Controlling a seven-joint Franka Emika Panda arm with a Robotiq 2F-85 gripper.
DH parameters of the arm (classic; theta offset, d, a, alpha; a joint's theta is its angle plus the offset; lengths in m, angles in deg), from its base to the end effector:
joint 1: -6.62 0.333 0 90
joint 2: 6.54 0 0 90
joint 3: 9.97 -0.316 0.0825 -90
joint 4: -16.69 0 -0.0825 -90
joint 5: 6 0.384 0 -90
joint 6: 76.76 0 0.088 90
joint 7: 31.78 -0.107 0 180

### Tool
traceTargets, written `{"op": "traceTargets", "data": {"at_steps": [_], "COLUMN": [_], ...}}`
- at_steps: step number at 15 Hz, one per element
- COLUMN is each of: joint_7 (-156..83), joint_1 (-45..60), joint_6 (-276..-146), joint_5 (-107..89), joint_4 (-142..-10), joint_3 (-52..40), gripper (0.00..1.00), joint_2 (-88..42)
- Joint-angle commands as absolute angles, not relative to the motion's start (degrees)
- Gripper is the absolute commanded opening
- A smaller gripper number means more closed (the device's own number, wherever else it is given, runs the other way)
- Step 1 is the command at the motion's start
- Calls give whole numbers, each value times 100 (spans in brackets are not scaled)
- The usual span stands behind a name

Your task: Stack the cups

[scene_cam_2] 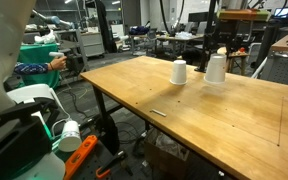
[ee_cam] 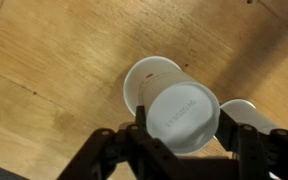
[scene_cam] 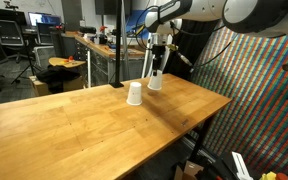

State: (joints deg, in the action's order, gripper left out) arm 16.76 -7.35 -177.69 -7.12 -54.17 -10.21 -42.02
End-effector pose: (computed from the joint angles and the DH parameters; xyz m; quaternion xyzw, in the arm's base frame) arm 0.6987 -0.1732 0.3988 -0.9525 -0.3007 0.0447 0.0173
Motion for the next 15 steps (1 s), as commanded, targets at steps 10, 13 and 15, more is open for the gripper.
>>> {"op": "traceTargets", "data": {"at_steps": [10, 13, 15], "joint_7": [1234, 1038, 876], "joint_1": [210, 443, 598], "joint_6": [-17992, -18050, -18079], "joint_5": [-1180, -1260, -1348], "joint_4": [-7419, -7579, -7627], "joint_3": [-1097, -1175, -1249], "gripper": [41, 41, 41], "joint_2": [-2073, -2067, -2149]}}
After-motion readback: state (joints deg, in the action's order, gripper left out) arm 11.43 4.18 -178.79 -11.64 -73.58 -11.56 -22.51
